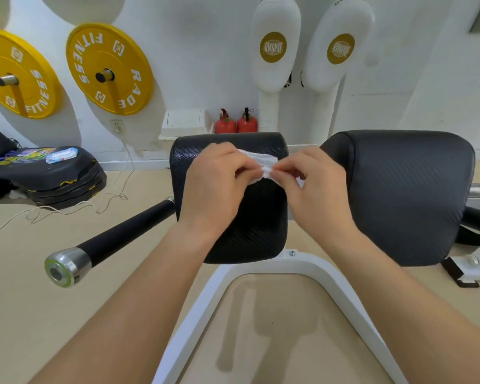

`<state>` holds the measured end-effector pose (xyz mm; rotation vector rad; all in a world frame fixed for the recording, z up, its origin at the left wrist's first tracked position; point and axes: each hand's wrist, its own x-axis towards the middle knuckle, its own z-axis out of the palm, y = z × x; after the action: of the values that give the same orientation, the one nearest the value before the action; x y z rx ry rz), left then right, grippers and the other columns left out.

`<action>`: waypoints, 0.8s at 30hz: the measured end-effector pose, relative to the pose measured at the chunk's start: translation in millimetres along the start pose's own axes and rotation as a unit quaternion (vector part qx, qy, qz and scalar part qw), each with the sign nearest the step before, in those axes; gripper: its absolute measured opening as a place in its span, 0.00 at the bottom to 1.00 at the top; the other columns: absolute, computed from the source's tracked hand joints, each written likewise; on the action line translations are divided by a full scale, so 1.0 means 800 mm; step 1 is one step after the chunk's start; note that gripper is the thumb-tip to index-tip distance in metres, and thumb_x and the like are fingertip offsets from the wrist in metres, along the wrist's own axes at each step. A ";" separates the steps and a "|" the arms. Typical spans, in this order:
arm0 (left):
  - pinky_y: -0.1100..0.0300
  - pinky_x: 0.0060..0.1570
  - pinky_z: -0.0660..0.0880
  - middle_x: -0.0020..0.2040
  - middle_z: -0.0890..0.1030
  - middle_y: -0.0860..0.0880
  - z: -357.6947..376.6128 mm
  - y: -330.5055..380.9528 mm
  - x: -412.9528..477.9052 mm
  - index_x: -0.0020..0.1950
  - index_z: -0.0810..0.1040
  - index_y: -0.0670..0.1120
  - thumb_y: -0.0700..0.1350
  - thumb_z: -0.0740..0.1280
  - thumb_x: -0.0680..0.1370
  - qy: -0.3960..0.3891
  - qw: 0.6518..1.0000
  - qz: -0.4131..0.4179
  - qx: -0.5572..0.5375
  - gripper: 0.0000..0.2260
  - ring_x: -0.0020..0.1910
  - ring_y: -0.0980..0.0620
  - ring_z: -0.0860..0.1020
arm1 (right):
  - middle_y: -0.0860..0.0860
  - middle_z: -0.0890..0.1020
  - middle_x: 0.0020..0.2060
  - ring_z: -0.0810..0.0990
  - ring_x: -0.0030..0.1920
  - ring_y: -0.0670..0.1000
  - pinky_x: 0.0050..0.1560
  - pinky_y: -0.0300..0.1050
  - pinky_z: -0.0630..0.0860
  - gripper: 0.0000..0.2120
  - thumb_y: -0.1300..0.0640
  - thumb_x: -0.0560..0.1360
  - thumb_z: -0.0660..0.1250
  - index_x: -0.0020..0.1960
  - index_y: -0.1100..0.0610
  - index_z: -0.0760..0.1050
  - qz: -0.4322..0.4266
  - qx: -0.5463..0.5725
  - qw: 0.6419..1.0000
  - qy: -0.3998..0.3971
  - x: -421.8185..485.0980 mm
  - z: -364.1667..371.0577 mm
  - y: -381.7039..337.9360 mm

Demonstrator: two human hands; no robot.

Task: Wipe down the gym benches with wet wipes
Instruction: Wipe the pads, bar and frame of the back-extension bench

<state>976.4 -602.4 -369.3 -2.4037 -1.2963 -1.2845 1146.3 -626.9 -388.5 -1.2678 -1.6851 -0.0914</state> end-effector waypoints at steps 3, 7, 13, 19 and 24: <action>0.63 0.50 0.68 0.44 0.80 0.54 0.005 0.000 0.021 0.47 0.86 0.49 0.47 0.74 0.76 0.010 1.000 -0.007 -0.010 0.03 0.46 0.57 0.73 | 0.45 0.77 0.40 0.75 0.40 0.41 0.47 0.33 0.71 0.01 0.59 0.75 0.74 0.46 0.55 0.84 0.010 0.018 1.000 0.006 0.018 -0.001 0.001; 0.63 0.49 0.68 0.44 0.80 0.53 0.010 0.001 0.030 0.46 0.86 0.47 0.47 0.74 0.76 0.038 0.999 -0.020 -0.009 0.04 0.46 0.56 0.73 | 0.45 0.77 0.41 0.75 0.39 0.40 0.45 0.29 0.70 0.00 0.59 0.76 0.73 0.47 0.55 0.83 0.034 0.022 0.999 0.016 0.041 0.001 -0.004; 0.57 0.45 0.72 0.41 0.82 0.49 0.028 -0.010 -0.068 0.43 0.85 0.44 0.44 0.74 0.76 0.058 0.998 0.034 -0.020 0.04 0.41 0.48 0.76 | 0.51 0.78 0.41 0.75 0.44 0.49 0.47 0.41 0.73 0.01 0.64 0.76 0.72 0.46 0.60 0.81 0.002 0.004 0.999 0.039 -0.056 0.023 0.008; 0.55 0.39 0.71 0.38 0.81 0.49 0.053 -0.009 -0.139 0.42 0.85 0.42 0.45 0.69 0.81 0.079 0.995 0.053 -0.040 0.11 0.37 0.47 0.74 | 0.51 0.79 0.40 0.76 0.42 0.51 0.47 0.35 0.71 0.02 0.66 0.76 0.72 0.45 0.61 0.81 0.012 0.007 0.998 0.054 -0.132 0.040 0.017; 0.51 0.38 0.73 0.39 0.81 0.48 0.059 -0.008 -0.169 0.43 0.85 0.42 0.43 0.71 0.80 0.060 0.996 0.060 -0.034 0.08 0.38 0.47 0.75 | 0.52 0.79 0.40 0.76 0.42 0.52 0.47 0.35 0.70 0.03 0.67 0.74 0.73 0.44 0.61 0.81 0.008 -0.022 1.000 0.017 -0.163 0.044 0.019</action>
<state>964.5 -661.3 -499.4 -2.3678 -1.0761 -1.4350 1131.1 -689.6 -508.1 -1.3057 -1.6510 -0.1394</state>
